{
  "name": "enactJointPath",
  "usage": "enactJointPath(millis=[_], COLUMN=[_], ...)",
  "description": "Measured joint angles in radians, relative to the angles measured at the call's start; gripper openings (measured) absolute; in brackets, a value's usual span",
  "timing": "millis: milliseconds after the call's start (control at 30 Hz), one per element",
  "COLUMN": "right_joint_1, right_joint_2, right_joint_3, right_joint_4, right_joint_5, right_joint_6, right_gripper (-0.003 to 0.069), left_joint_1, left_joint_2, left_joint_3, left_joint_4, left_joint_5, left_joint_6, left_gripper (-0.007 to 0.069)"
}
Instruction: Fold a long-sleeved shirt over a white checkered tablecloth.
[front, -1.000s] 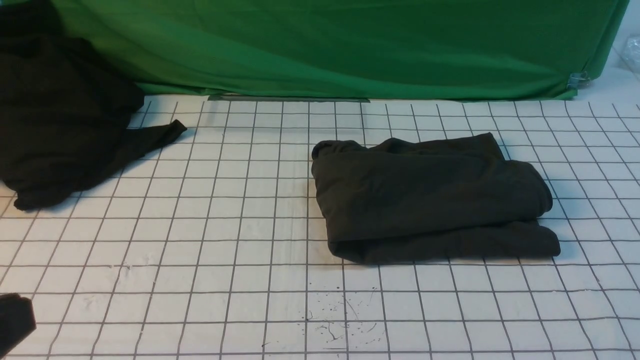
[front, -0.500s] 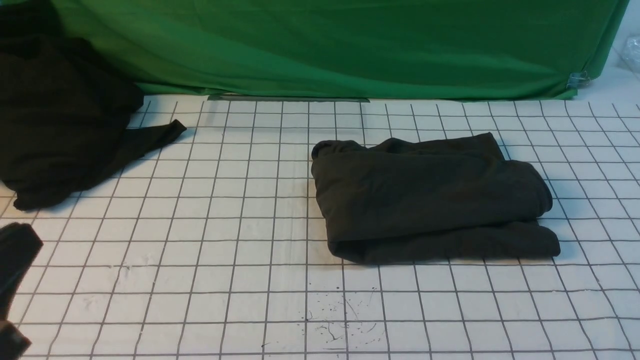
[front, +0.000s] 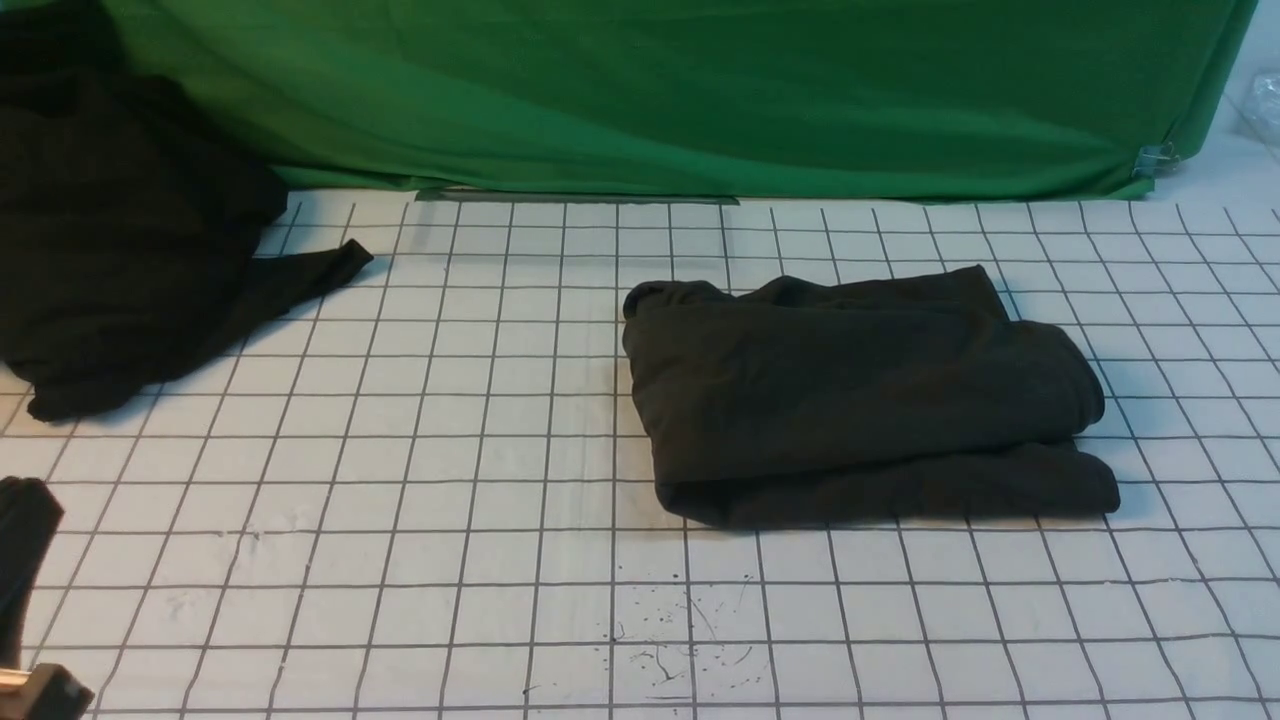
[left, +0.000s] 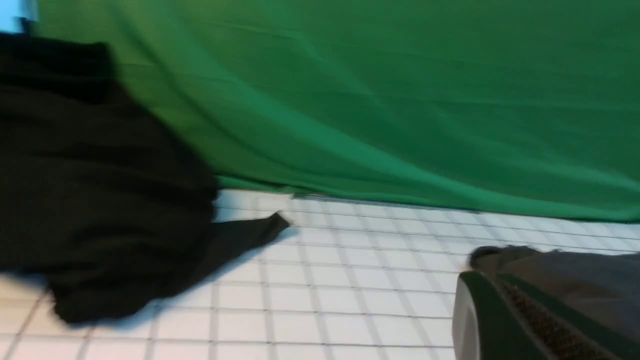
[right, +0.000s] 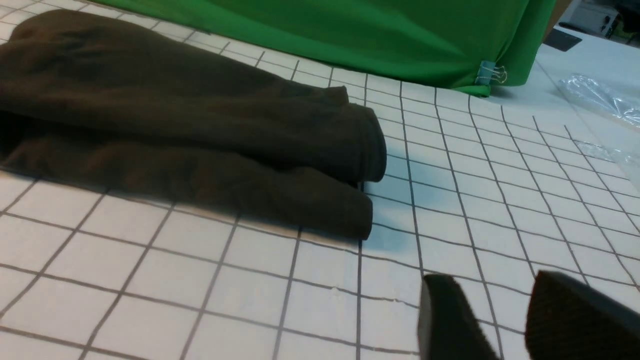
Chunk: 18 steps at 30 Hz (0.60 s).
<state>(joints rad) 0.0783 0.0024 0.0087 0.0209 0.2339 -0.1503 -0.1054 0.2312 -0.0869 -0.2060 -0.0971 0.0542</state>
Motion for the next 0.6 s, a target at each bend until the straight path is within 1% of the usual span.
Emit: enactJointPath(millis=[33,100,133,167,200,233,267,400,600], right_joint_1=[0.000,0.000,0.000,0.000,0.000,0.000,0.000,0.000,0.000], right_joint_2=[0.000,0.000,0.000,0.000,0.000,0.000,0.000,0.000,0.000], right_joint_3=[0.000,0.000,0.000,0.000,0.000,0.000,0.000,0.000,0.000], right_joint_4=[0.000,0.000,0.000,0.000,0.000,0.000,0.000,0.000,0.000], right_joint_5=[0.000,0.001,0.001,0.001,0.001,0.001,0.001,0.000,0.000], right_joint_6=[0.000,0.000,0.000,0.000,0.000,0.000,-0.002,-0.002,-0.002], right_gripper=[0.0237,0.0238,0.0238,0.0238,0.0238,0.0238,0.0239,0.0239,0.0241], left_joint_1=[0.013,0.076,0.132,0.163,0.170,0.215,0.226,0.225,0.157], left_joint_2=[-0.010,-0.070,-0.120,-0.155,-0.169,-0.210,-0.219,-0.229,-0.230], left_joint_3=[0.007,0.030,0.046,0.056,0.058,0.078,0.084,0.094,0.094], left_joint_4=[0.001,0.014,0.028,0.041,0.045,0.062,0.069,0.087,0.119], left_joint_5=[0.005,0.055,0.128,0.171,0.189,0.240,0.256,0.275,0.318], left_joint_6=[0.000,-0.004,-0.003,-0.003,-0.003,-0.003,-0.004,-0.006,-0.006], left_gripper=[0.0006,0.0006,0.0006,0.0006,0.0006,0.0006,0.0006,0.0006,0.0006])
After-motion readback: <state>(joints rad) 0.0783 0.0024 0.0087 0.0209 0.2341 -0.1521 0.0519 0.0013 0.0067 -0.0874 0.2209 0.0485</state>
